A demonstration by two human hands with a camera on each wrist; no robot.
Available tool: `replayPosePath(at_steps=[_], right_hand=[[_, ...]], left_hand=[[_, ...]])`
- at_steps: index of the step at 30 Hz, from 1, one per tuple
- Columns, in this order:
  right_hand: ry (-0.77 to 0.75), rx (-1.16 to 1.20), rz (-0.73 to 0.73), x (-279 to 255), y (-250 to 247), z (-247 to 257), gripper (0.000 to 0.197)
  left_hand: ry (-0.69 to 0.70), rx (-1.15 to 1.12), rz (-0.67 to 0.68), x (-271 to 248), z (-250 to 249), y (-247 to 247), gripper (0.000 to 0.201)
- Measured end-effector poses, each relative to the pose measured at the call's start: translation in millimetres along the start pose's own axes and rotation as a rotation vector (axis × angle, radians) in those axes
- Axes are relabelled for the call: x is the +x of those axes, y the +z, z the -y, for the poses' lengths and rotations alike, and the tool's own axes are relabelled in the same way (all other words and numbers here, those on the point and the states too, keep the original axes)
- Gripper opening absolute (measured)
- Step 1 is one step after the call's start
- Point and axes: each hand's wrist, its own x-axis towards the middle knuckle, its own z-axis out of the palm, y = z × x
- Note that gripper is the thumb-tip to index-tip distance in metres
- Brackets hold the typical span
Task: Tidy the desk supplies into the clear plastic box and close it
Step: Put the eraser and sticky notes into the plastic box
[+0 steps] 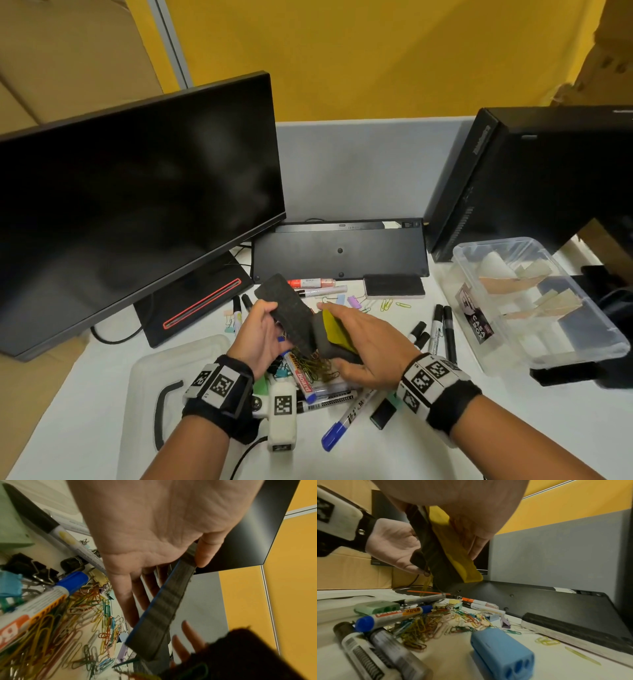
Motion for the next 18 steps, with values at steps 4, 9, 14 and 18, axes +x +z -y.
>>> replayPosePath(at_steps=[4,9,14,18], right_hand=[[-0.016,0.045,0.047,6.7,6.5,4.7,0.073],[0.066,-0.063,0.082,-1.0,2.9,-9.0,0.068],[0.142,-0.040,0.020,-8.0,-0.3,-19.8,0.060],[0.267,0.254,-0.055,-7.8,-0.9,-21.1,0.053]], left_hand=[[0.007,-0.026,0.025,-1.5,0.0,4.1,0.040],[0.023,-0.054,0.009,-2.2,-4.6,-3.6,0.045],[0.041,-0.075,-0.004,-1.5,-8.1,-4.7,0.047],[0.032,-0.141,-0.019,-0.2,-8.2,-6.0,0.053]])
